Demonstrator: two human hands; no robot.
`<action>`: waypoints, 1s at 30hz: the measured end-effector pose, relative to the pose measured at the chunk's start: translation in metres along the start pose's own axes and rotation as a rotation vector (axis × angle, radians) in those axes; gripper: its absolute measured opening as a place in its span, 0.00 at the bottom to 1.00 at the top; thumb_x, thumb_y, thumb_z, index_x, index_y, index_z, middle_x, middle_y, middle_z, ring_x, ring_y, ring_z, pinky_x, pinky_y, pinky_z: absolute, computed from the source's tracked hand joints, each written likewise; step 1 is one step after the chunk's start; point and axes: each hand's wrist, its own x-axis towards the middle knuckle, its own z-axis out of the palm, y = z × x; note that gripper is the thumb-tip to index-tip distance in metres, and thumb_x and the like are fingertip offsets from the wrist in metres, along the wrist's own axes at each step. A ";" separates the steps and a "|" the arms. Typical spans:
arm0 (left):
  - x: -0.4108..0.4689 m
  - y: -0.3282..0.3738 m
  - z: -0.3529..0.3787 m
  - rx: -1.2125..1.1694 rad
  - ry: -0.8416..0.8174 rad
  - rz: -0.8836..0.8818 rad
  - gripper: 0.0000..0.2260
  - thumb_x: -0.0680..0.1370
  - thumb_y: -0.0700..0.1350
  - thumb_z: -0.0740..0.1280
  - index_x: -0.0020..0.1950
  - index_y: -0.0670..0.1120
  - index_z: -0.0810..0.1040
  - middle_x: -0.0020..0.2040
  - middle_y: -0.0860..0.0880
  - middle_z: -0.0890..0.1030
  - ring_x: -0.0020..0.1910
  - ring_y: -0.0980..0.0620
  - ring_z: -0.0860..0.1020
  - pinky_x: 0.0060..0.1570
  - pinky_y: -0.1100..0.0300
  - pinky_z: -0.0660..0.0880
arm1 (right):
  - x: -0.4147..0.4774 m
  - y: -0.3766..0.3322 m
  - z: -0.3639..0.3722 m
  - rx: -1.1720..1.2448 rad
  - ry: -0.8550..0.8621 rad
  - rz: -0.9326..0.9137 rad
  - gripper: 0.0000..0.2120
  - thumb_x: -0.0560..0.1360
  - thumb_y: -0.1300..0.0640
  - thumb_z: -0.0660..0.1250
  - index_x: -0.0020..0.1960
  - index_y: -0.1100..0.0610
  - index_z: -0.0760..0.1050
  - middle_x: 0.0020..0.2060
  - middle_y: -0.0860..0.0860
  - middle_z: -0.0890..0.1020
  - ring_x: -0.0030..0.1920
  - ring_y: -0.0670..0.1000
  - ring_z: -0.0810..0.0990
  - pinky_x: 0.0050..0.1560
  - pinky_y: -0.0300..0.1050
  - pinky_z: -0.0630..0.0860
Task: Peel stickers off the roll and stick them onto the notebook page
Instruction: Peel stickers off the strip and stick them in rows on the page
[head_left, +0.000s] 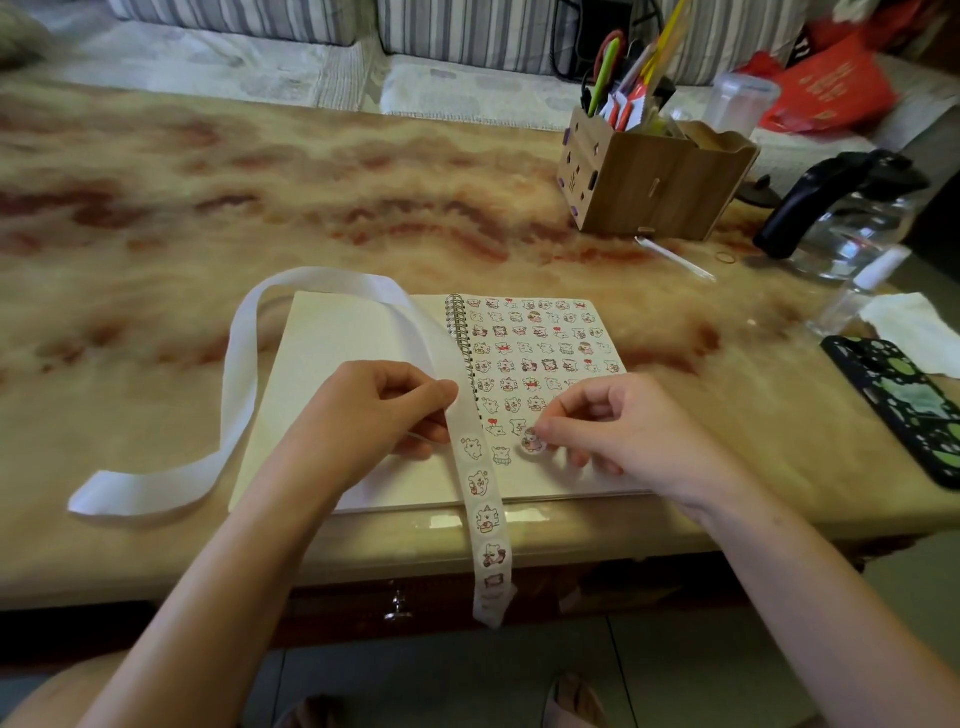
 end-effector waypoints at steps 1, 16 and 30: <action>0.000 0.000 0.000 -0.002 0.001 -0.001 0.08 0.76 0.41 0.68 0.40 0.38 0.81 0.34 0.46 0.83 0.30 0.56 0.81 0.35 0.62 0.80 | 0.000 0.001 0.001 -0.015 -0.001 0.005 0.03 0.70 0.63 0.73 0.42 0.64 0.82 0.33 0.53 0.83 0.26 0.43 0.73 0.27 0.29 0.66; 0.000 -0.001 0.000 0.015 0.001 0.008 0.08 0.76 0.41 0.68 0.41 0.36 0.81 0.39 0.40 0.84 0.31 0.54 0.81 0.35 0.64 0.79 | 0.000 0.000 0.004 -0.076 0.003 0.058 0.02 0.70 0.62 0.73 0.39 0.60 0.83 0.32 0.50 0.84 0.26 0.39 0.74 0.27 0.30 0.70; -0.001 0.000 0.000 0.013 0.000 0.006 0.09 0.76 0.41 0.68 0.42 0.36 0.81 0.39 0.40 0.84 0.30 0.55 0.81 0.36 0.63 0.80 | 0.001 0.005 0.009 -0.123 0.065 0.039 0.03 0.69 0.60 0.74 0.38 0.60 0.82 0.34 0.54 0.85 0.29 0.44 0.76 0.35 0.40 0.73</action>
